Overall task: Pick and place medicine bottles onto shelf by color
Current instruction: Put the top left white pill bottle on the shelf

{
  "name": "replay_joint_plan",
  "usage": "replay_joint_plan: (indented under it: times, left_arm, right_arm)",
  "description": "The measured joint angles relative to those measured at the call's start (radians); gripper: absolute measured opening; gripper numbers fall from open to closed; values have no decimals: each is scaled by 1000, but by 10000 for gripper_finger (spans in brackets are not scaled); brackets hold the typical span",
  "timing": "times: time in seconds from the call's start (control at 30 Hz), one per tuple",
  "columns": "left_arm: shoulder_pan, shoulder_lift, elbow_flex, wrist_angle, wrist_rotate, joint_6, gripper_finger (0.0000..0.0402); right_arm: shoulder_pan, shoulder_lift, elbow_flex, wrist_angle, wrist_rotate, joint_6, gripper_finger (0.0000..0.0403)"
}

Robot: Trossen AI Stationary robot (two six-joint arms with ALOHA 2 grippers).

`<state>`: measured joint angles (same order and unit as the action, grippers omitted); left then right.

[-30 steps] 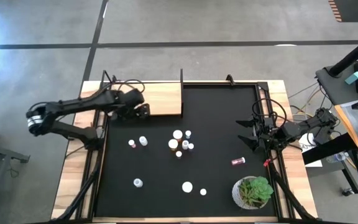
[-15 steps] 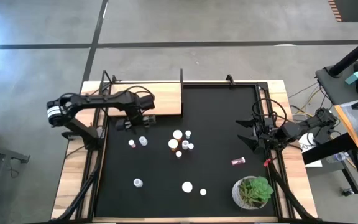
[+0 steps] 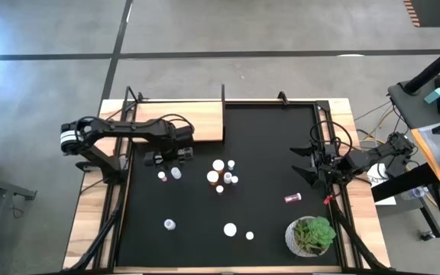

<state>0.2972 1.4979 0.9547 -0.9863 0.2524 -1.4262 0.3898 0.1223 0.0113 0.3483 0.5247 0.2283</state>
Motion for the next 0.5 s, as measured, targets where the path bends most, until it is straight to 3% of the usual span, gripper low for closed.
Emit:
replay_joint_plan:
  times: [0.5]
  left_arm:
    - [-57, 30, -5, 27, 1, 11, 212]
  right_arm:
    - [0, 0, 0, 0, 0, 0, 384]
